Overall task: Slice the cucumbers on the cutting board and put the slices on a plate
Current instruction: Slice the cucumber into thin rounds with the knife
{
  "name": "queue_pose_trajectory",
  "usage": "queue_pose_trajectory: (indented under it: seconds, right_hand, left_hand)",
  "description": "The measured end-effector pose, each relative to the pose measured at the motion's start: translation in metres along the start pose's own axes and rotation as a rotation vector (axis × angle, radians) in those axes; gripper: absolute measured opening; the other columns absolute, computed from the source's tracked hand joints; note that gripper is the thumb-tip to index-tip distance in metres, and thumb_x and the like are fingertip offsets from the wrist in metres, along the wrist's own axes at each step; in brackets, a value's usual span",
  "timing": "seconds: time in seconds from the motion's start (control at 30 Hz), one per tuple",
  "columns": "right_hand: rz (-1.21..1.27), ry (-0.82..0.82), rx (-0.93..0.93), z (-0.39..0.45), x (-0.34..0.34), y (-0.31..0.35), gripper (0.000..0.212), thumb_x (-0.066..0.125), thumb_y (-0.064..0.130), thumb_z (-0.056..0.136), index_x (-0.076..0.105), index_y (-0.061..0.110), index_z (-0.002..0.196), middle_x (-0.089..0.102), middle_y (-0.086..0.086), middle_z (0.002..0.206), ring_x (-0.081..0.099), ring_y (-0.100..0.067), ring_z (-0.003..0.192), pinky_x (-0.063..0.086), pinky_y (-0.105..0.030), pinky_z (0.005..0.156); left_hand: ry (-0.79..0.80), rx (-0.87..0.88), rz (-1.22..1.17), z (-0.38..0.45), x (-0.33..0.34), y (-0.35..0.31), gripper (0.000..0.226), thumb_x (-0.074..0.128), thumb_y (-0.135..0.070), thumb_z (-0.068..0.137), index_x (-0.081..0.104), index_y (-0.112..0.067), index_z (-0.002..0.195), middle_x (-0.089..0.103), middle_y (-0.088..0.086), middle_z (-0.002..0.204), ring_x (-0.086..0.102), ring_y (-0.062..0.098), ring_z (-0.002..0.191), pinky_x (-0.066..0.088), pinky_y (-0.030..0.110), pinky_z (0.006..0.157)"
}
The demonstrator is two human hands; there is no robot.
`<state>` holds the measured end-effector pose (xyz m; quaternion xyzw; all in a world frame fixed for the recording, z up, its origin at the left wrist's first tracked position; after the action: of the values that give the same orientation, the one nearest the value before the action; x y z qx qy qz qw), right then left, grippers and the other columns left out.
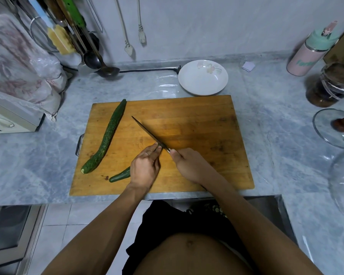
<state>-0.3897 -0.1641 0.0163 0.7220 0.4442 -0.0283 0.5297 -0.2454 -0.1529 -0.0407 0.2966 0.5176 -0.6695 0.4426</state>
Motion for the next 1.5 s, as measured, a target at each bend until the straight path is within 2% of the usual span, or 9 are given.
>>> queue_pose_trajectory:
  seconds: [0.13, 0.3, 0.47, 0.7, 0.83, 1.07, 1.33, 1.5]
  right_hand:
    - [-0.002, -0.033, 0.009, 0.005, 0.004, -0.007, 0.052, 0.028, 0.040, 0.109, 0.054, 0.005, 0.079, 0.053, -0.010, 0.073, 0.051, -0.024, 0.070, 0.031, -0.034, 0.061]
    - [0.052, -0.036, 0.012, 0.003, -0.001, -0.009, 0.051, 0.028, 0.043, 0.108, 0.055, 0.010, 0.080, 0.053, -0.010, 0.071, 0.052, -0.024, 0.066, 0.034, -0.033, 0.059]
    - [0.102, -0.005, 0.024, -0.006, -0.006, -0.010, 0.050, 0.028, 0.044, 0.108, 0.050, 0.013, 0.076, 0.052, -0.009, 0.067, 0.050, -0.023, 0.053, 0.041, -0.026, 0.044]
    - [0.052, 0.010, -0.034, -0.021, -0.012, -0.001, 0.049, 0.029, 0.041, 0.108, 0.045, 0.014, 0.071, 0.050, -0.008, 0.068, 0.046, -0.018, 0.058, 0.036, -0.031, 0.059]
    - [-0.002, 0.030, -0.053, -0.026, -0.009, 0.000, 0.050, 0.029, 0.038, 0.109, 0.039, 0.015, 0.066, 0.042, -0.002, 0.065, 0.040, -0.015, 0.059, 0.029, -0.030, 0.056]
    - [-0.004, 0.027, -0.048, -0.022, -0.007, -0.001, 0.049, 0.029, 0.040, 0.109, 0.040, 0.015, 0.068, 0.043, -0.002, 0.065, 0.040, -0.015, 0.060, 0.029, -0.032, 0.057]
    - [-0.036, -0.004, -0.028, 0.001, 0.010, -0.001, 0.049, 0.027, 0.039, 0.109, 0.043, 0.016, 0.069, 0.047, -0.003, 0.068, 0.047, -0.023, 0.067, 0.033, -0.034, 0.065]
    - [-0.010, -0.023, -0.015, 0.005, 0.011, -0.007, 0.049, 0.029, 0.040, 0.108, 0.046, 0.015, 0.070, 0.048, -0.003, 0.067, 0.048, -0.023, 0.069, 0.030, -0.034, 0.063]
  left_hand:
    - [0.049, -0.024, -0.009, -0.001, 0.001, 0.005, 0.032, 0.066, -0.005, 0.086, 0.070, -0.011, 0.117, 0.065, 0.006, 0.126, 0.066, 0.025, 0.104, 0.059, 0.037, 0.077]
    - [0.056, -0.038, 0.025, 0.001, -0.001, 0.007, 0.030, 0.065, -0.006, 0.088, 0.069, -0.009, 0.118, 0.065, 0.009, 0.124, 0.065, 0.029, 0.105, 0.059, 0.041, 0.077]
    - [0.042, -0.071, 0.124, 0.000, -0.003, -0.003, 0.030, 0.067, -0.005, 0.086, 0.071, -0.012, 0.116, 0.067, 0.005, 0.121, 0.066, 0.027, 0.104, 0.057, 0.039, 0.068]
    - [0.058, -0.080, 0.123, -0.001, 0.000, 0.002, 0.032, 0.066, -0.007, 0.086, 0.070, -0.013, 0.117, 0.066, 0.007, 0.123, 0.064, 0.027, 0.108, 0.057, 0.039, 0.074]
    - [0.027, -0.082, 0.109, -0.004, -0.001, 0.001, 0.028, 0.069, -0.006, 0.084, 0.074, -0.012, 0.110, 0.068, 0.009, 0.119, 0.066, 0.026, 0.105, 0.057, 0.038, 0.074]
    - [0.015, -0.085, 0.051, -0.003, -0.001, 0.002, 0.029, 0.068, -0.004, 0.083, 0.073, -0.010, 0.111, 0.069, 0.008, 0.119, 0.067, 0.025, 0.106, 0.055, 0.037, 0.082]
    - [0.028, -0.090, 0.043, -0.004, 0.005, 0.005, 0.029, 0.067, -0.004, 0.083, 0.073, -0.011, 0.110, 0.069, 0.006, 0.118, 0.066, 0.025, 0.105, 0.057, 0.035, 0.078]
    - [0.041, -0.093, 0.043, -0.004, 0.005, 0.006, 0.028, 0.067, -0.004, 0.084, 0.073, -0.009, 0.111, 0.068, 0.008, 0.120, 0.066, 0.027, 0.105, 0.056, 0.036, 0.077]
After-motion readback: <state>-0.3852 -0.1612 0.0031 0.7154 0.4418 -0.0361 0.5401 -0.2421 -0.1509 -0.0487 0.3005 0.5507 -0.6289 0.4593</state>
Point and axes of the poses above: each hand's wrist, its own z-axis towards the middle knuckle, its own x-axis out of the palm, y = z × x, the point moved 7 cm from there along z, towards the middle knuckle
